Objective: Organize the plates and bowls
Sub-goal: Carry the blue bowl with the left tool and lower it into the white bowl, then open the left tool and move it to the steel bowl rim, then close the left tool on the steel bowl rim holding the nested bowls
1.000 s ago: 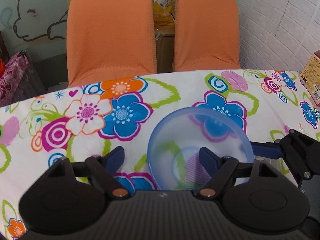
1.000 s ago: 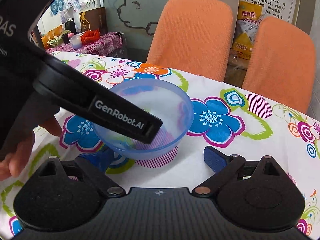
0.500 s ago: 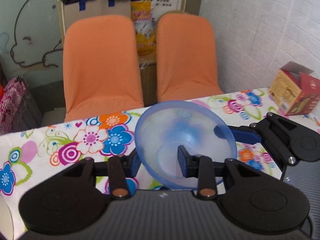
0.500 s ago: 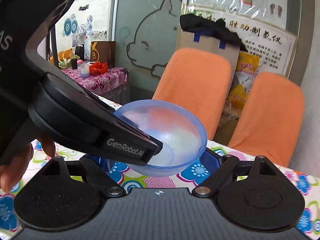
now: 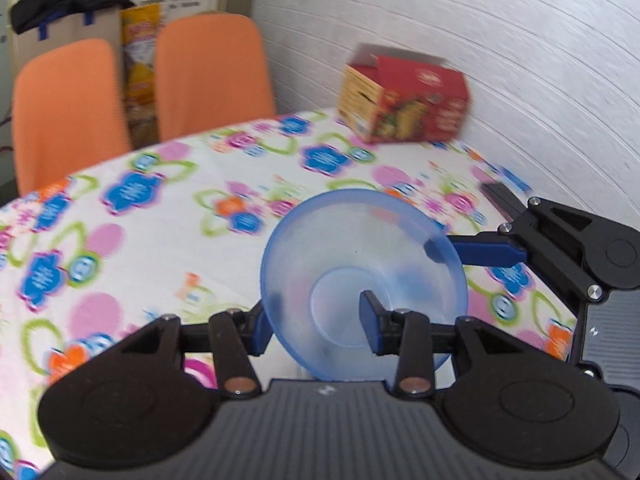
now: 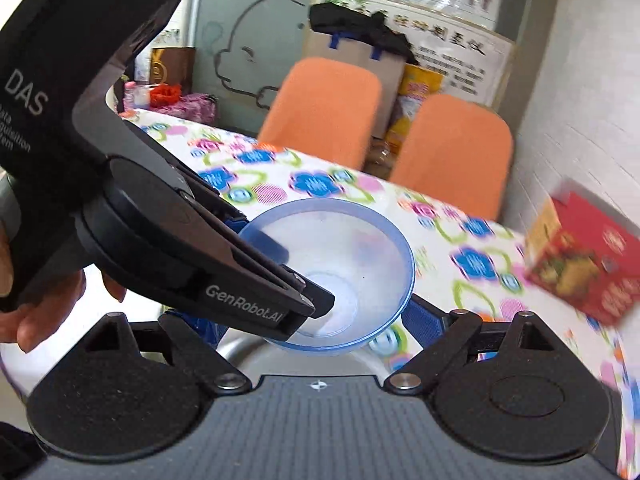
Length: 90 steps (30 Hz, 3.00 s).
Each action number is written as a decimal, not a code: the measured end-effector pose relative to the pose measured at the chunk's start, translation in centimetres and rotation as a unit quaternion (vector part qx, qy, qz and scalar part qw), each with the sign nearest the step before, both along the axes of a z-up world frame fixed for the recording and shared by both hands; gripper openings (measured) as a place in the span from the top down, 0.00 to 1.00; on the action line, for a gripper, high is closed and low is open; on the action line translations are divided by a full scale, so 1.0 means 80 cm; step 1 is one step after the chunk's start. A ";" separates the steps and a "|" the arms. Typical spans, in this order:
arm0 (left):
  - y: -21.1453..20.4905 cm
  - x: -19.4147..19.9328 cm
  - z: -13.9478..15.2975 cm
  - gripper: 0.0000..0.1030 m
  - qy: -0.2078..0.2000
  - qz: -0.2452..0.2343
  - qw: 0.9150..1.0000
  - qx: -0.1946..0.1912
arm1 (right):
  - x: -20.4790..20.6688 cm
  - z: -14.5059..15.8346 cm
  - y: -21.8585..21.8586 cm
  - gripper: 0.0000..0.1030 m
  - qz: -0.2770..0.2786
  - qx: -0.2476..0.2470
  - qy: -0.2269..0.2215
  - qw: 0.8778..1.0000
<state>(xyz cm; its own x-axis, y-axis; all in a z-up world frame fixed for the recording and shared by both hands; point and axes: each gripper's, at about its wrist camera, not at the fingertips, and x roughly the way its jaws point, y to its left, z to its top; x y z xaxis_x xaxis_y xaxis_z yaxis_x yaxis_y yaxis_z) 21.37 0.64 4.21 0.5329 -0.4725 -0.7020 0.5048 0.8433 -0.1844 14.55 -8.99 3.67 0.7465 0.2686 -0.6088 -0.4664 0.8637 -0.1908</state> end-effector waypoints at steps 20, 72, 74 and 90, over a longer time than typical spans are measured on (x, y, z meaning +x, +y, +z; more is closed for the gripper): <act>-0.028 -0.028 -0.045 0.39 0.049 -0.013 0.998 0.020 | -0.062 -0.064 -0.077 0.24 -0.033 0.081 0.043 0.995; 0.013 -0.053 -0.043 0.36 0.026 0.186 0.981 0.036 | -0.055 -0.077 -0.130 0.23 -0.162 0.234 0.023 0.958; 0.010 -0.051 -0.045 0.36 0.028 0.183 0.982 0.038 | -0.053 -0.077 -0.128 0.23 -0.158 0.232 0.027 0.959; -0.008 -0.003 -0.070 0.36 0.063 0.132 0.986 0.077 | -0.007 -0.101 -0.096 0.23 -0.133 0.175 0.082 0.972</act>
